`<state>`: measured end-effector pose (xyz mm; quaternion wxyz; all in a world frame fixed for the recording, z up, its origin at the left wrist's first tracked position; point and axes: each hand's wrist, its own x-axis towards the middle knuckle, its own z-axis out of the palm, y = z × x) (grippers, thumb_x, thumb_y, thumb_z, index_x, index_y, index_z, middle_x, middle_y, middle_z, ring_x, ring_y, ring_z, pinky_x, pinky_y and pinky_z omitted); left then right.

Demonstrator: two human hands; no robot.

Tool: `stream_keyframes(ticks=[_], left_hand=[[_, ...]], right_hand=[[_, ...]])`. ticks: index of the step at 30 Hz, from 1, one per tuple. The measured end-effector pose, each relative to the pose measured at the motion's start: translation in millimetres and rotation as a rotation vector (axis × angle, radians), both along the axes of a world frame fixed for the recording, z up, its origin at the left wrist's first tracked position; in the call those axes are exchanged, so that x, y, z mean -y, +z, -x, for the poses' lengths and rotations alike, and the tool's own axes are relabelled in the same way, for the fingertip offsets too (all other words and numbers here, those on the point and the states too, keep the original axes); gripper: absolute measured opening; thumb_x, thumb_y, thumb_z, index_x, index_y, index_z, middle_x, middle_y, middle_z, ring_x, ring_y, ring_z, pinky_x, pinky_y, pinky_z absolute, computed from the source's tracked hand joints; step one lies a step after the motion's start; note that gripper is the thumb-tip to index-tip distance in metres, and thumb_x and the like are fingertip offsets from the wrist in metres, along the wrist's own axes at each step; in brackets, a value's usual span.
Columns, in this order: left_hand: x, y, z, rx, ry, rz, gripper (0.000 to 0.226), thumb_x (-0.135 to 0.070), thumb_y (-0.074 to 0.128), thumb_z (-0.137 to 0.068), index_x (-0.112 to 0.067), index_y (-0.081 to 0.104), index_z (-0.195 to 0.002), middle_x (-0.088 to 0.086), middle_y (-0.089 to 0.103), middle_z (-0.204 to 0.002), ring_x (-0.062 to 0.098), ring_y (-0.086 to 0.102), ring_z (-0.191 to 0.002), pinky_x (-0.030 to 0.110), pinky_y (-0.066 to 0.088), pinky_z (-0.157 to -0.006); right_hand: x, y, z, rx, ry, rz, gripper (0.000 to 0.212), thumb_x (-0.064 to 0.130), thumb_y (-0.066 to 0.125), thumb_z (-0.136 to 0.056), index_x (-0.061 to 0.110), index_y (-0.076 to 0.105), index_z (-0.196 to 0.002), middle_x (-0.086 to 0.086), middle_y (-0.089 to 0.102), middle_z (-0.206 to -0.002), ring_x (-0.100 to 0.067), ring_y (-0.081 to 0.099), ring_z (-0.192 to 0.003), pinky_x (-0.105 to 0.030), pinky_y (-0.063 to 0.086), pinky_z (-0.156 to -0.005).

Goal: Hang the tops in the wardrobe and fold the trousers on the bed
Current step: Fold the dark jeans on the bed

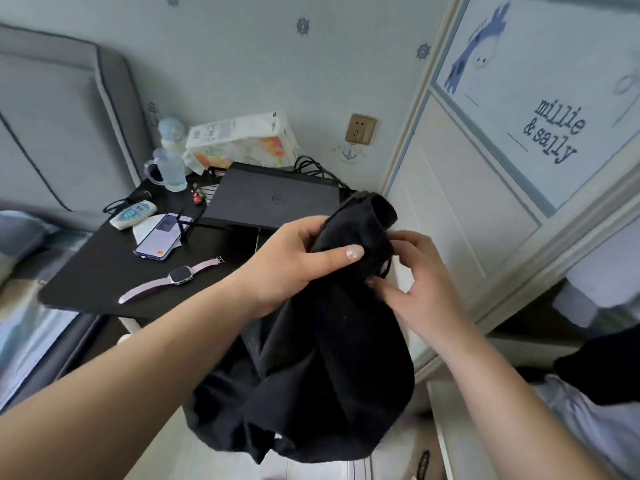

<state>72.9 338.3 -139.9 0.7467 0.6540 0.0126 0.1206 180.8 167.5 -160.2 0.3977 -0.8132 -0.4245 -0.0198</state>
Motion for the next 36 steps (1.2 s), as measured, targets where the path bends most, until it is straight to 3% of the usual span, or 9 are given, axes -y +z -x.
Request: stream_keyframes(ticks=[3,9,11,14,21,26,29,33,36], left_hand=[[15.6,16.7,47.8,0.072,0.079,0.043,0.019,-0.027,0.075,-0.07,-0.024,0.075,-0.089,0.001,0.074,-0.089,0.016,0.069,-0.084,0.027,0.055,-0.073],[26.4,33.0,147.6,0.149,0.306,0.099,0.022,-0.027,0.078,-0.07,-0.023,0.075,-0.091,0.003,0.074,-0.093,0.018,0.071,-0.087,0.027,0.056,-0.071],[26.4,35.7,178.9,0.132,0.381,0.081,0.022,-0.027,0.079,-0.071,-0.022,0.075,-0.092,0.004,0.074,-0.094,0.018,0.071,-0.087,0.026,0.056,-0.072],[23.6,38.8,233.6,0.112,0.538,0.074,0.017,-0.024,0.072,-0.072,-0.021,0.075,-0.088,0.006,0.074,-0.091,0.019,0.072,-0.083,0.025,0.056,-0.069],[6.1,46.0,354.9,0.086,0.942,-0.039,0.037,-0.031,0.077,-0.07,-0.019,0.069,-0.105,0.0,0.074,-0.102,0.018,0.069,-0.096,0.019,0.054,-0.073],[2.6,47.6,442.6,-0.035,1.376,-0.565,0.038,-0.026,0.071,-0.082,-0.042,0.052,-0.111,-0.01,0.056,-0.116,0.0,0.055,-0.106,0.015,0.046,-0.086],[25.7,36.6,501.7,-0.038,1.228,-0.732,0.038,-0.048,0.063,-0.079,-0.045,0.051,-0.115,-0.018,0.058,-0.111,0.005,0.057,-0.107,0.021,0.046,-0.092],[28.5,32.6,578.2,-0.157,1.073,-0.573,0.075,-0.063,0.066,-0.068,-0.045,0.038,-0.136,-0.013,0.052,-0.129,0.003,0.052,-0.118,0.025,0.047,-0.097],[16.3,42.9,627.9,-0.223,1.26,-0.643,0.077,-0.059,0.071,-0.065,-0.051,0.035,-0.133,-0.018,0.052,-0.129,-0.004,0.05,-0.117,0.02,0.044,-0.097]], right_hand=[[13.5,25.7,17.4,0.042,0.156,0.022,0.03,0.05,0.07,-0.072,0.059,0.05,-0.093,0.031,0.034,-0.133,0.008,0.03,-0.131,-0.002,0.022,-0.102],[13.0,55.7,58.9,0.148,0.406,0.195,0.025,0.042,0.073,-0.076,0.045,0.049,-0.083,0.026,0.016,-0.151,0.002,0.01,-0.141,-0.031,0.015,-0.114],[1.6,66.5,81.4,0.194,0.54,0.266,0.026,0.038,0.072,-0.079,0.041,0.046,-0.075,0.042,0.031,-0.131,0.011,0.025,-0.13,-0.033,0.014,-0.113],[-19.5,78.7,134.1,0.16,0.712,0.302,0.032,0.027,0.069,-0.083,0.041,0.045,-0.067,0.019,0.053,-0.081,0.006,0.052,-0.083,-0.023,0.037,-0.08],[-64.8,81.7,260.3,-0.265,0.888,0.131,0.027,0.029,0.061,-0.084,0.017,0.05,-0.062,0.009,0.046,-0.057,-0.006,0.047,-0.053,-0.02,0.038,-0.055],[-116.6,80.9,364.5,-0.635,0.779,-0.06,0.025,0.025,0.063,-0.083,0.014,0.051,-0.064,-0.003,0.048,-0.064,-0.016,0.048,-0.06,-0.028,0.039,-0.058],[-148.8,91.0,427.1,-0.832,0.737,-0.122,0.017,0.022,0.063,-0.085,0.017,0.059,-0.07,-0.001,0.056,-0.067,-0.013,0.055,-0.065,-0.024,0.043,-0.059],[-182.5,107.0,527.9,-0.77,0.881,-0.149,0.023,0.022,0.063,-0.088,0.014,0.061,-0.066,0.008,0.059,-0.055,-0.006,0.055,-0.055,-0.014,0.045,-0.052],[-201.2,114.0,594.0,-0.746,1.023,-0.083,0.038,0.041,0.061,-0.088,0.006,0.064,-0.074,-0.008,0.064,-0.071,-0.022,0.062,-0.073,-0.04,0.052,-0.078]])
